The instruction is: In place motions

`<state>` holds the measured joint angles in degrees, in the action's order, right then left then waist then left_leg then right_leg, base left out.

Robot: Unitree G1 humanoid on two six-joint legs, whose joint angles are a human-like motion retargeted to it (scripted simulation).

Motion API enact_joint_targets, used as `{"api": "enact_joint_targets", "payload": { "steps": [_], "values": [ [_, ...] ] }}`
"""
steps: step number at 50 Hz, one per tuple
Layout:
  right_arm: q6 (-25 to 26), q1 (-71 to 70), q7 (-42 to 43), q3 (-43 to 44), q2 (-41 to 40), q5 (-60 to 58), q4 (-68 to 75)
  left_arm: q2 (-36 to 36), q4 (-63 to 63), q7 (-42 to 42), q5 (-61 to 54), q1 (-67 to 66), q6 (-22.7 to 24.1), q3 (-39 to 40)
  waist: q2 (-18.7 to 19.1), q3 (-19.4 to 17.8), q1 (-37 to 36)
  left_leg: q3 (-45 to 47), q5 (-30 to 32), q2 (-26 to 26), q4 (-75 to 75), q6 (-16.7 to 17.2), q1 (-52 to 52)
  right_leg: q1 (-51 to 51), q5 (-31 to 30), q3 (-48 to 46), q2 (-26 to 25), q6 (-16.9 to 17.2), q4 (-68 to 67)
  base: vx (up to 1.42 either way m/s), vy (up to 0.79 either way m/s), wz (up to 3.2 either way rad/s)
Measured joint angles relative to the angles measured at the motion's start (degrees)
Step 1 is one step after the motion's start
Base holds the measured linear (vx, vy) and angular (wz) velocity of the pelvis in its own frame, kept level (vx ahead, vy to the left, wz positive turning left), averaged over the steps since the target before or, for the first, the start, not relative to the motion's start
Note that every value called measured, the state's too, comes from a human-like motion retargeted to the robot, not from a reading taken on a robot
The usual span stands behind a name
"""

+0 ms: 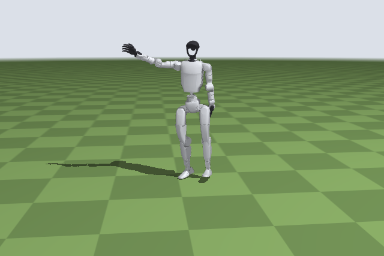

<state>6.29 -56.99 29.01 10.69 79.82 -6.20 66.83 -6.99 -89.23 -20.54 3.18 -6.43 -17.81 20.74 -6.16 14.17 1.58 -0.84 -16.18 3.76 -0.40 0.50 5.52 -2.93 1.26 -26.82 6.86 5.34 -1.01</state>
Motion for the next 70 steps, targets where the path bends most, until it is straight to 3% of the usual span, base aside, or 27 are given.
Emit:
{"api": "enact_joint_targets", "payload": {
  "steps": [2, 5, 7, 8, 10, 12, 15, 19, 23, 27, 30, 32, 35, 37, 38, 41, 44, 47, 50, 53, 57, 60, 62, 64, 66, 68, 70],
  "values": [
    [4.5, 2.7, -13.7, 6.8, 0.4, 9.7, 10.3, -0.2, -0.2, 1.5, -1.4, -0.1, 0.3, 0.5, -0.3, 0.0, -0.1, -0.1, 0.1, -0.1, 0.1, 0.0, 0.3, -0.2, 0.0, 0.0, -0.1, 0.0, 0.0, -0.06, 0.03, -0.01],
    [18.5, 4.8, -31.9, 16.6, -0.5, 21.0, 19.3, 0.4, -0.5, 1.3, -2.6, -0.3, 0.4, 1.4, 0.3, 0.1, 0.7, -0.4, 0.1, -0.2, 0.1, 0.1, 0.8, -0.7, 0.0, -0.1, -0.1, 0.0, 0.0, -0.07, 0.04, 0.05],
    [21.0, 5.9, -29.9, 24.5, -3.7, 36.0, 18.1, 0.8, -1.1, -0.2, -2.8, -0.1, 0.0, 1.6, 1.2, 0.5, 1.5, -0.5, 0.0, -0.2, 0.0, 0.1, 1.2, -1.3, 0.0, -0.1, -0.2, 0.1, 0.0, -0.04, 0.05, 0.01],
    [16.8, 6.4, -24.4, 27.5, -6.5, 47.1, 15.3, 0.8, -1.5, -1.1, -2.7, -0.1, -0.2, 1.3, 1.7, 0.7, 2.0, -0.5, 0.0, -0.3, 0.0, 0.1, 1.3, -1.5, 0.0, -0.1, -0.2, 0.1, -0.1, 0.00, 0.08, -0.03],
    [2.4, 5.9, -10.5, 28.0, -11.7, 65.6, 7.8, 0.5, -2.2, -2.4, -2.4, -0.2, -0.6, 0.2, 2.7, 1.2, 2.9, -0.4, -0.1, -0.3, -0.1, 0.1, 1.6, -2.0, -0.1, 0.1, -0.1, 0.1, -0.3, 0.01, 0.13, -0.07],
    [-11.8, 2.5, 3.2, 22.3, -16.5, 66.2, -1.3, 0.1, -2.4, -2.8, -1.1, -0.2, -1.0, -1.2, 3.9, 1.4, 3.6, 0.0, 0.0, -0.2, -0.1, 0.2, 1.7, -2.2, -0.1, 0.5, 0.0, 0.0, -0.3, 0.02, 0.12, -0.15],
    [-13.6, -2.1, 12.3, 9.3, -18.6, 52.5, -15.5, -0.6, -1.4, -2.0, 1.6, 0.2, -1.2, -2.8, 5.4, 0.7, 4.5, 0.5, 0.1, 0.0, -0.1, 0.4, 1.0, -1.8, -0.2, 1.0, 0.2, -0.2, -0.3, 0.05, 0.06, -0.13],
    [-8.8, -7.3, 5.5, -6.1, -13.7, 32.5, -30.7, -2.6, 0.5, 0.0, 2.7, 1.9, -1.2, -6.1, 5.4, 0.4, 2.8, 1.1, 0.2, 0.5, -0.2, 0.4, 0.2, -1.2, -0.4, 1.4, 0.7, -0.3, -0.3, 0.09, -0.04, -0.07],
    [-3.2, -16.5, 6.9, -24.2, -3.8, 9.7, -43.7, -4.1, 2.2, 0.0, 1.7, 4.3, -1.2, -7.4, 4.9, 0.1, 1.6, 1.4, 0.3, 0.8, -0.3, 0.4, -0.6, -0.3, -0.3, 1.0, 0.9, -0.4, -0.2, 0.08, -0.06, 0.07],
    [4.3, -37.1, 9.2, -49.8, 4.6, -19.5, -54.7, -5.1, 3.2, -0.3, 0.2, 6.2, -0.8, -7.4, 4.0, -0.1, 1.6, 1.4, 0.3, 0.8, -0.4, 0.5, -1.3, 1.0, -0.1, 0.2, 0.9, -0.5, -0.1, 0.01, -0.02, 0.08],
    [6.8, -55.7, 22.4, -71.4, 3.9, -41.8, -56.9, -5.1, 3.4, -0.8, 0.4, 6.9, -0.6, -7.6, 3.9, 0.6, 2.1, 1.0, 0.4, 0.8, -0.4, 0.6, -1.6, 1.7, 0.2, -0.7, 0.8, -0.5, 0.0, -0.03, -0.05, 0.22],
    [6.0, -62.9, 33.3, -81.0, 2.6, -46.8, -54.2, -4.5, 3.3, -1.4, 1.5, 7.4, -0.3, -8.5, 4.1, 0.8, 1.9, 0.6, 0.3, 0.8, -0.3, 0.6, -1.6, 2.1, 0.3, -1.1, 0.7, -0.4, -0.1, -0.02, -0.01, 0.21],
    [-0.4, -63.2, 34.8, -83.9, 2.2, -42.5, -46.2, -2.3, 2.8, -2.6, 4.3, 8.6, 0.2, -11.0, 5.3, 0.2, 0.7, 0.1, 0.3, 0.6, -0.2, 0.5, -1.8, 2.7, 0.4, -1.7, 0.5, -0.3, -0.1, 0.00, 0.00, 0.00],
    [-2.2, -54.7, 31.1, -74.7, 0.8, -35.0, -36.5, -0.9, 1.5, -3.3, 6.9, 9.5, -0.2, -13.1, 6.2, -0.2, -0.3, -0.1, 0.3, 0.5, -0.1, 0.5, -1.8, 2.9, 0.4, -1.9, 0.3, -0.3, -0.1, 0.00, 0.00, 0.00],
    [-1.3, -45.7, 28.5, -64.3, -1.0, -32.1, -31.3, -1.0, 0.8, -3.3, 8.4, 9.5, -0.8, -13.5, 6.1, -0.1, -0.1, -0.2, 0.3, 0.5, -0.1, 0.5, -1.7, 2.9, 0.4, -1.9, 0.3, -0.3, 0.0, 0.00, 0.00, 0.00],
    [8.0, -21.5, 15.9, -33.7, -7.0, -22.1, -21.4, -2.3, -0.7, -2.7, 12.3, 8.9, -2.3, -15.1, 4.9, 0.2, 0.8, -0.5, 0.5, 0.5, 0.0, 0.6, -1.4, 2.8, 0.3, -2.1, 0.3, -0.3, 0.0, 0.00, 0.00, 0.00],
    [15.2, -4.3, -5.3, -11.8, -12.5, -10.2, -18.2, -2.5, -0.7, -1.7, 14.6, 7.7, -2.5, -15.7, 3.9, -0.3, 1.2, -0.3, 0.6, 0.5, 0.1, 0.6, -1.4, 2.6, 0.2, -1.7, 0.2, -0.5, 0.1, 0.00, 0.00, 0.00],
    [9.0, 13.7, -27.8, 5.5, -19.2, 2.3, -18.7, -2.1, -0.4, -0.3, 14.2, 5.8, -2.1, -14.6, 3.2, -1.0, 1.5, 0.2, 0.5, 0.2, 0.1, 0.6, -1.7, 2.2, 0.0, -0.8, -0.1, -0.7, 0.0, -0.02, 0.03, -0.27],
    [2.1, 29.4, -41.1, 15.5, -29.7, 10.1, -19.5, -0.6, -0.3, 0.7, 11.3, 3.8, -1.8, -12.2, 3.3, -1.8, 2.0, 1.0, 0.4, -0.2, 0.0, 0.7, -2.0, 1.7, -0.2, 0.3, -0.4, -0.9, -0.1, 0.00, 0.09, -0.35],
    [0.4, 42.0, -43.6, 16.7, -42.8, 3.1, -19.3, 1.4, -1.5, 0.8, 7.1, 2.5, -1.3, -9.7, 3.8, -2.9, 2.3, 2.3, 0.2, -0.6, -0.2, 0.9, -2.2, 1.0, -0.4, 1.9, -0.7, -1.1, -0.2, -0.01, 0.09, -0.45],
    [-1.7, 53.9, -42.8, 11.9, -58.1, -17.3, -10.5, 3.7, -3.4, -1.6, 3.8, 1.7, -2.1, -6.5, 5.2, -4.7, 3.0, 3.8, 0.1, -1.5, -0.4, 1.2, -2.6, 0.6, -0.7, 3.6, -1.4, -1.3, -0.3, 0.01, 0.09, -0.38],
    [2.1, 58.6, -43.2, 11.9, -66.1, -35.4, 4.4, 5.7, -0.8, -4.0, 5.5, 1.0, -3.8, 0.3, 6.3, -5.9, 3.7, 3.9, 0.3, -1.9, -0.4, 1.5, -2.4, 0.7, -0.8, 3.5, -1.6, -1.2, -0.2, 0.05, 0.07, -0.14],
    [6.1, 59.8, -36.9, 17.5, -68.1, -35.0, 19.0, 6.4, 0.6, -5.4, 2.9, 1.5, -3.3, 8.6, 7.3, -6.2, 1.7, 5.4, 0.7, -2.4, -0.1, 1.7, -1.4, 0.4, -0.9, 4.8, -2.0, -1.3, -0.1, 0.05, 0.12, -0.12],
    [10.2, 62.3, -38.1, 26.8, -68.5, -23.4, 29.3, 4.2, 0.0, -6.8, -6.2, 2.9, -3.4, 16.4, 8.5, -5.1, 3.0, 3.2, 0.8, -2.2, 0.0, 1.9, -0.1, 0.0, -0.6, 2.5, -1.5, -1.0, 0.1, 0.06, 0.10, 0.71],
    [12.8, 66.2, -42.8, 35.9, -69.1, -0.7, 30.6, -1.2, -1.4, -7.2, -15.9, 4.7, -6.4, 25.5, 9.0, -4.8, 2.4, 2.4, 1.1, -1.8, 0.2, 2.0, 0.9, -0.2, -0.4, 1.8, -1.2, -0.9, 0.2, 0.06, 0.04, 0.42],
    [8.0, 67.4, -39.4, 44.8, -67.5, 26.3, 30.6, -10.5, -3.1, -6.8, -25.0, 5.9, -9.0, 33.5, 8.5, -4.9, 2.3, 1.4, 1.3, -1.4, 0.3, 2.1, 1.3, 0.0, -0.2, 0.9, -0.9, -0.9, 0.4, 0.03, -0.02, 0.40],
    [0.7, 66.1, -28.1, 52.6, -63.0, 43.2, 30.4, -22.2, -4.3, -4.9, -33.2, 5.8, -8.9, 38.2, 7.6, -4.9, 1.8, 1.3, 1.3, -1.3, 0.3, 2.2, 1.5, -0.1, -0.2, 0.9, -0.8, -0.9, 0.4, 0.00, -0.06, -0.01]
  ]
}}
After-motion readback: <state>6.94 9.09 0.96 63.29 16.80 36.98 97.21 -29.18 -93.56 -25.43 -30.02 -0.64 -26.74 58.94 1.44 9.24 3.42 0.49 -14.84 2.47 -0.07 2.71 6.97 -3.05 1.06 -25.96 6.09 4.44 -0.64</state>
